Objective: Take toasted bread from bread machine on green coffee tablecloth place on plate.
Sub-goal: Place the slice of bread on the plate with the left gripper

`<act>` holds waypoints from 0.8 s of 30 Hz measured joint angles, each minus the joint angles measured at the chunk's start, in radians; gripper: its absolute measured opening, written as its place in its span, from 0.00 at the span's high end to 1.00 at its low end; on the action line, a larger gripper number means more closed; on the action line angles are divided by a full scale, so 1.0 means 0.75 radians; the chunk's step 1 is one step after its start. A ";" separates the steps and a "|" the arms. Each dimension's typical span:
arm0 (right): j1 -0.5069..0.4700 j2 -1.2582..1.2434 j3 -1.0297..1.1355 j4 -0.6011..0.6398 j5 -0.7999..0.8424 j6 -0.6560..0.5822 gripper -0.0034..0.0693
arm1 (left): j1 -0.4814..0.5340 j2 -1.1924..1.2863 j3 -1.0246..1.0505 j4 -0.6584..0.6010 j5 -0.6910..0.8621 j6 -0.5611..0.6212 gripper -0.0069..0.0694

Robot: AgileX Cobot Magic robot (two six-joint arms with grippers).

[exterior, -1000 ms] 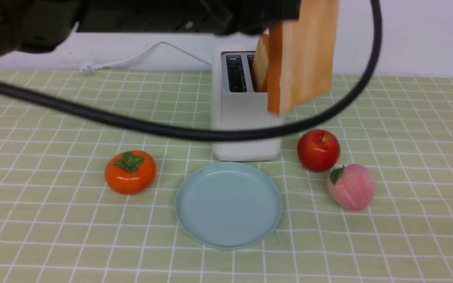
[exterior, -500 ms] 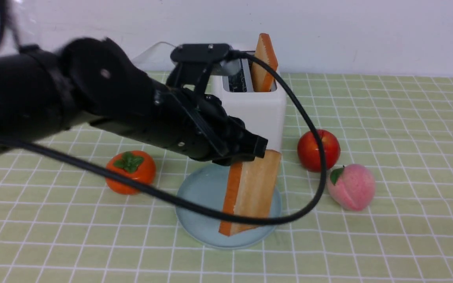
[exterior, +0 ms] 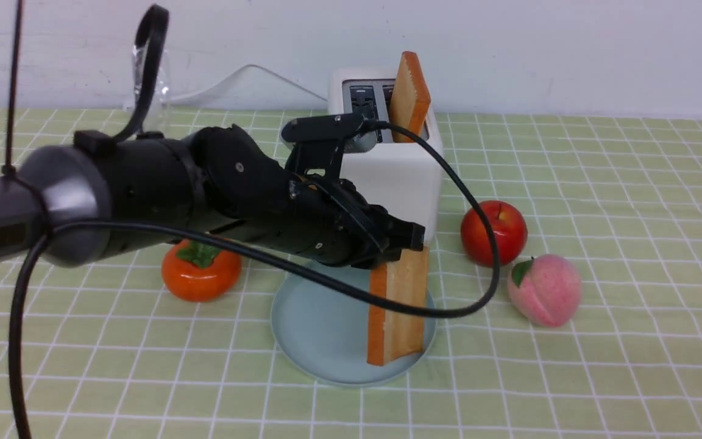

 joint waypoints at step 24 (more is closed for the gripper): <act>0.000 0.000 0.000 0.023 0.006 -0.034 0.95 | 0.036 0.020 -0.001 0.181 0.046 -0.030 0.20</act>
